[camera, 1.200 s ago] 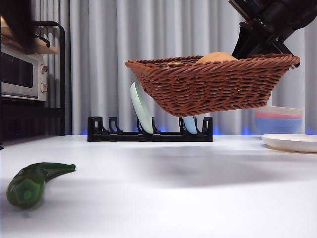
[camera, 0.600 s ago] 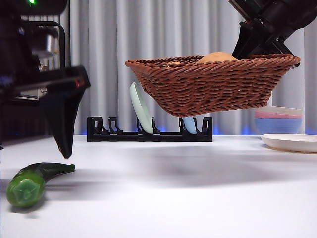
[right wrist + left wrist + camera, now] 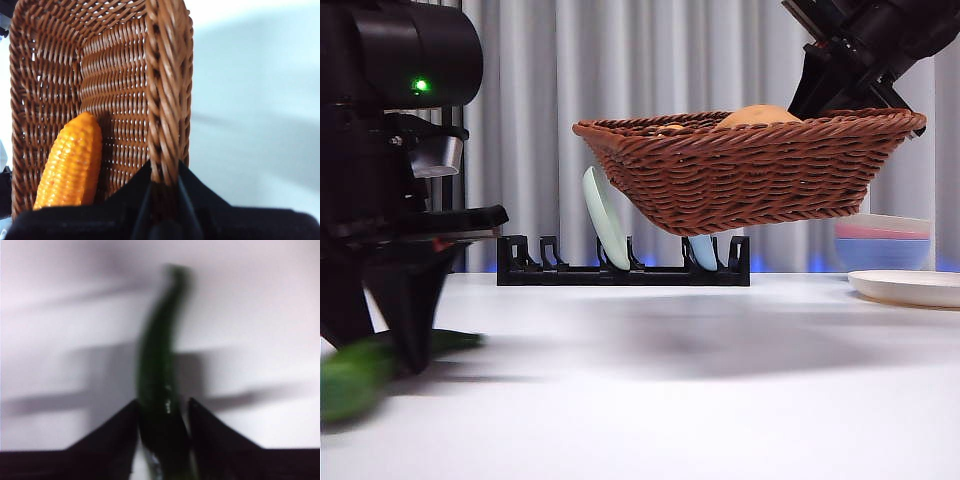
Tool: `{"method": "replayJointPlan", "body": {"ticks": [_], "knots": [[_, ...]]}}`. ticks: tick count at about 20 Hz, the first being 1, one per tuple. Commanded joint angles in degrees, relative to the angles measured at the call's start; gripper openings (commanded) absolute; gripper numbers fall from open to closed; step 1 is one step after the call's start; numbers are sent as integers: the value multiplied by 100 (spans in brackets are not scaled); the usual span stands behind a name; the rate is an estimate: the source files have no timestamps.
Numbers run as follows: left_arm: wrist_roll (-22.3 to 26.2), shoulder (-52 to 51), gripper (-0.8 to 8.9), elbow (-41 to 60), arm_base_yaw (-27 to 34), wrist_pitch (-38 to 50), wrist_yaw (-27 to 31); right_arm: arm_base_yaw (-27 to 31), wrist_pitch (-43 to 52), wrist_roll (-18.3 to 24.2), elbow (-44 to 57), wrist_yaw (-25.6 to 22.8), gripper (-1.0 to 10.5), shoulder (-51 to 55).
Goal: Pick up the basket,pick up the corn from the table,pick up the potato from the table,pick up the cucumber from the table,put all items into the basket
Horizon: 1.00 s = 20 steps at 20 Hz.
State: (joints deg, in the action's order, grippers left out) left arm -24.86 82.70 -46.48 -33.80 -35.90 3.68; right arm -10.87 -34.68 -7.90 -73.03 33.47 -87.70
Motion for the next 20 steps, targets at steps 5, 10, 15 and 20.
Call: {"method": "replayJointPlan", "body": {"ticks": [5, 10, 15, 20], "knots": [[116, -1982, -8, -90, -428, -1139, -944, -7, 77, -15, -28, 70, -12, -15], [-33, -3191, -8, -1329, -608, -870, -852, -26, 79, -24, -28, 70, -12, -15], [885, -2256, -8, -2575, -579, -92, -313, -317, 77, -94, -28, 72, -12, -15], [1506, -256, -8, -3735, -354, -151, -251, -680, 77, -140, -28, 68, -12, -15]]}}
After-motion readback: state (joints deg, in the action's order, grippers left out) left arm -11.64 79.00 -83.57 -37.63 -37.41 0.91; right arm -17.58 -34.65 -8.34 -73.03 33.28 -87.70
